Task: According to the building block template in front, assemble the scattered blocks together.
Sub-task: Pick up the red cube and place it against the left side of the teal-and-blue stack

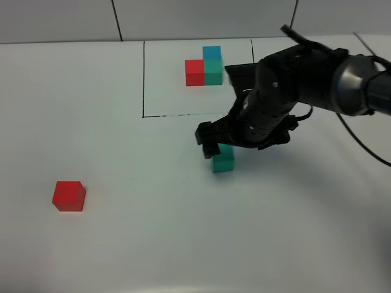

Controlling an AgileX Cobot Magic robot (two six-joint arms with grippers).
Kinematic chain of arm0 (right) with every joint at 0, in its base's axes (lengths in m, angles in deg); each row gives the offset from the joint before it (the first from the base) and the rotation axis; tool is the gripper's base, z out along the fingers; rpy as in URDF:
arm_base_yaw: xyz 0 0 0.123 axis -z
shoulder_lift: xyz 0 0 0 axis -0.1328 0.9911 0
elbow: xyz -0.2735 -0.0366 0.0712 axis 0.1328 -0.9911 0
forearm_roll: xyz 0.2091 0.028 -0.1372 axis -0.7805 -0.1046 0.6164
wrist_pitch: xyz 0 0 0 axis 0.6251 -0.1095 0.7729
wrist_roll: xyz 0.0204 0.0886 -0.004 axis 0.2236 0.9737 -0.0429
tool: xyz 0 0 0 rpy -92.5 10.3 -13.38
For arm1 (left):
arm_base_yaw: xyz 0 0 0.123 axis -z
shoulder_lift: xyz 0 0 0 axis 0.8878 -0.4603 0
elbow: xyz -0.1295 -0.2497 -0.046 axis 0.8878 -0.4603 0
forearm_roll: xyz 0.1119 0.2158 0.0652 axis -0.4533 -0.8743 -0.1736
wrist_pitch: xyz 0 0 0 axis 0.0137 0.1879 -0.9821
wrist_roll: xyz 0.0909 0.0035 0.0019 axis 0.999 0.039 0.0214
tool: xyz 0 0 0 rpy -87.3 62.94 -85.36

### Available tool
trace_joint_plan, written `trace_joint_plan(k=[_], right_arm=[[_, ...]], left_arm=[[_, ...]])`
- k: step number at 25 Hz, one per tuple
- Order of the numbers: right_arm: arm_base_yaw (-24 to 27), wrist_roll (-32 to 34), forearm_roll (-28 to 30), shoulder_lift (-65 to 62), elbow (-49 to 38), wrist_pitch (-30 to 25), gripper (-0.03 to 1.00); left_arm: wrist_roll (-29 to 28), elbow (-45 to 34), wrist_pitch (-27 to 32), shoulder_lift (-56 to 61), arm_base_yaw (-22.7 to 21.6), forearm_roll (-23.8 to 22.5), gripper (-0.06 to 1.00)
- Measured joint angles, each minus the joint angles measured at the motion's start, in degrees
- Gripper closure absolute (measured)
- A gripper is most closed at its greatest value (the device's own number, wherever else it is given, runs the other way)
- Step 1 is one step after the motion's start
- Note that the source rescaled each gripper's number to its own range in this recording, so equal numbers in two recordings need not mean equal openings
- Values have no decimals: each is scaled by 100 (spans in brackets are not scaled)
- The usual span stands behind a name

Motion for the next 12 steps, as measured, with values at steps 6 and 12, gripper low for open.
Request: trace_joint_plan(k=[6, 12], right_arm=[[1128, -617, 313, -882, -540, 510, -3], [1949, -926, 632, -1756, -619, 656, -3]], left_arm=[[0, 0, 0, 0, 0, 0, 6], [0, 0, 0, 0, 0, 0, 6]])
